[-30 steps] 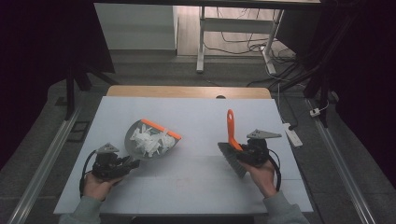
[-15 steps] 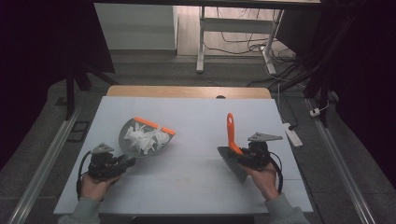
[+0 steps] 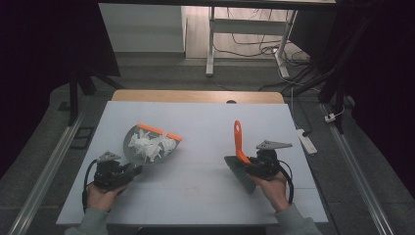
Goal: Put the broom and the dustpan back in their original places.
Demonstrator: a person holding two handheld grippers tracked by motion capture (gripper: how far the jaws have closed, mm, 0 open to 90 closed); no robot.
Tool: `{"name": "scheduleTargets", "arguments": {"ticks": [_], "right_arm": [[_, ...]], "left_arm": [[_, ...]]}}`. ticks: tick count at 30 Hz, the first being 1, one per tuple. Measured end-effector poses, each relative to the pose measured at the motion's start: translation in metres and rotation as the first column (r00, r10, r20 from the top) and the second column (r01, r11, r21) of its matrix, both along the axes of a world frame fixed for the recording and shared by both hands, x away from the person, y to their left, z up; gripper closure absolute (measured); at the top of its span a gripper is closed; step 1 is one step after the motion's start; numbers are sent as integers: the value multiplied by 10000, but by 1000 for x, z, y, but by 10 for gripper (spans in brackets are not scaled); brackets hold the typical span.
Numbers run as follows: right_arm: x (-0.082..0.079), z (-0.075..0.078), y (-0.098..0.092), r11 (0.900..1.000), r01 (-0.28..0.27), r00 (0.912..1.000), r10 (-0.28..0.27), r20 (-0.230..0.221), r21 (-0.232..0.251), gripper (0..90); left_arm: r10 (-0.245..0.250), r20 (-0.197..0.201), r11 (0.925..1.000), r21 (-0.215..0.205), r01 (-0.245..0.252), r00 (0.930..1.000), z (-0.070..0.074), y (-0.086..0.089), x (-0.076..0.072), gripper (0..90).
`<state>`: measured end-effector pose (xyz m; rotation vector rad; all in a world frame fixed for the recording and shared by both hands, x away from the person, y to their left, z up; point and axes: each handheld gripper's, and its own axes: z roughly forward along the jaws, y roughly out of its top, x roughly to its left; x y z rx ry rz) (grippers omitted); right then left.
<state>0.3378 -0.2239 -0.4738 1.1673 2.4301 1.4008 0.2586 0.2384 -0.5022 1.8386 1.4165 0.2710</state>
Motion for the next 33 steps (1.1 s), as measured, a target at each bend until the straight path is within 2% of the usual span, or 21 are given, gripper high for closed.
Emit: {"name": "scheduleTargets", "arguments": {"ticks": [9,17,22,25,28,33], "right_arm": [[0,-2,-3,9994,186,9995,-178,-255,288,704],[0,1,-5,9990,252,9995,-244,-222,380,703],[1,-2,-5,9985,362,9989,-350,-298,409,704],[2,-4,-5,9979,325,9983,-297,-498,565,704],[2,-6,-3,9986,284,9983,-261,-523,437,704],[2,-6,-2,9986,251,9982,-225,-559,464,703]], "left_arm": [[672,-70,9977,138,-671,9977,-3,-11,-1,616],[1088,-71,9931,445,-1084,9940,-8,-14,0,616],[1410,-90,9895,343,-1406,9900,-11,-9,2,616],[1579,-166,9872,257,-1575,9873,-13,-6,3,616],[1865,-92,9820,339,-1860,9824,-14,-5,2,616],[2046,-216,9787,220,-2041,9786,-18,-5,4,616]]}}
